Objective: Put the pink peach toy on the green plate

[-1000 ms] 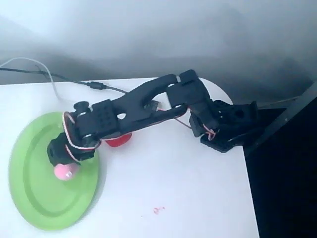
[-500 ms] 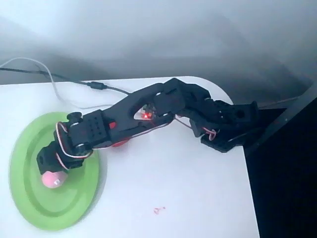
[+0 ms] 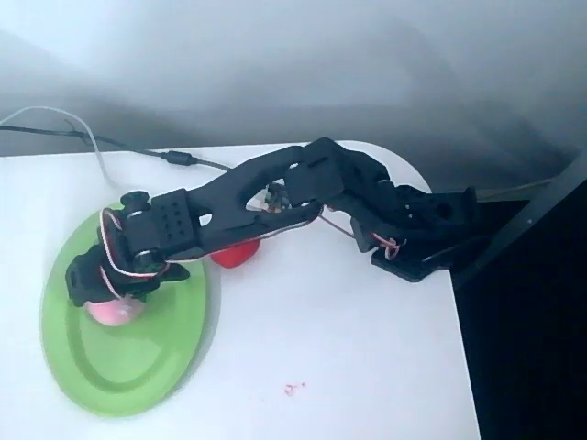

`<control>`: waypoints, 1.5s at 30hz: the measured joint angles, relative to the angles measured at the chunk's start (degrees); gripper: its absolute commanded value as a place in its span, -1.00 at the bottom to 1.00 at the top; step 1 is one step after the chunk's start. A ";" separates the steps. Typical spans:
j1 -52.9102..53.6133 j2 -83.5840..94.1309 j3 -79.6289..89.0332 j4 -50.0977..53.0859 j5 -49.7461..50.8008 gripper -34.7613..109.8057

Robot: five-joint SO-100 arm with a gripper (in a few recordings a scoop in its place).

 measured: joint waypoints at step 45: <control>11.69 129.99 108.63 32.26 6.50 -0.52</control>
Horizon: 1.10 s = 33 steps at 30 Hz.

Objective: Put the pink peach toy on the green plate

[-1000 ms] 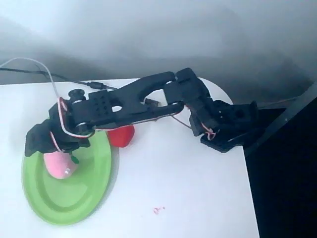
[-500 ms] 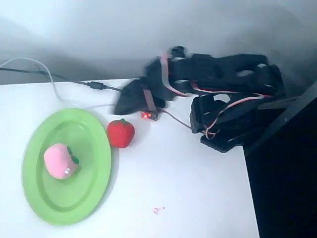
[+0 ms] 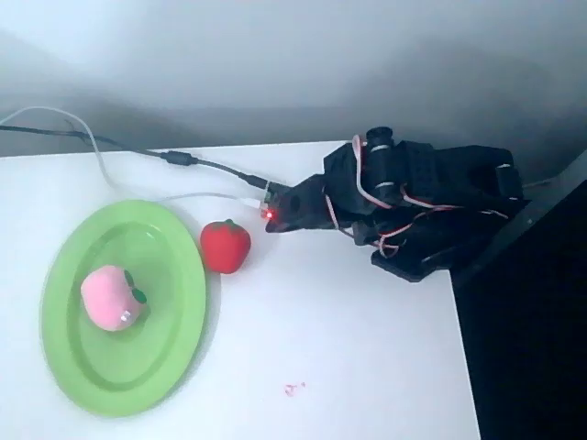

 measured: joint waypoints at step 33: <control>-0.53 0.97 9.14 -2.99 -9.14 -0.52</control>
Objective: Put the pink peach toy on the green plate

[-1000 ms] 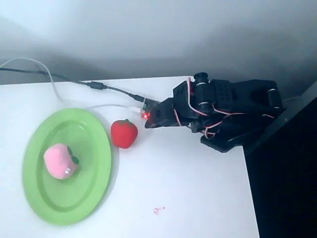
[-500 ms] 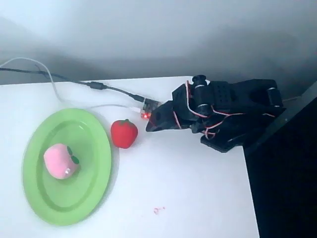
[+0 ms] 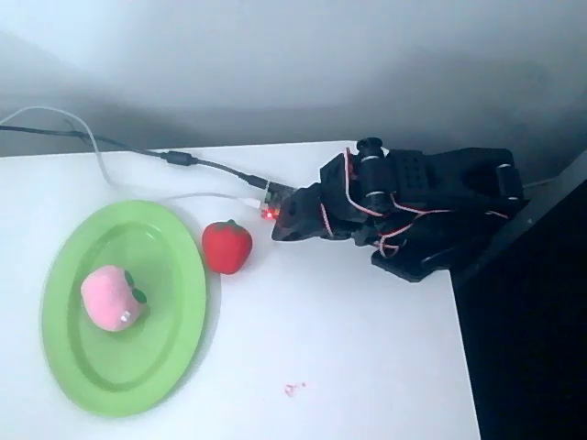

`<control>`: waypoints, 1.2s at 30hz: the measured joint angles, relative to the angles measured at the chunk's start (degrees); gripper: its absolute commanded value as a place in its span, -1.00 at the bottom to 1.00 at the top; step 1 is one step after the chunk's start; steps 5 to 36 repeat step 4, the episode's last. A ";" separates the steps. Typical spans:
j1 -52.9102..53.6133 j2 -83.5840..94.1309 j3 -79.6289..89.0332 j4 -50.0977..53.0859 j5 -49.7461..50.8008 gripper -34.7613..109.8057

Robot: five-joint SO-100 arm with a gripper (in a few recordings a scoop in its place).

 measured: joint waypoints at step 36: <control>0.00 0.00 0.00 0.00 0.00 -0.52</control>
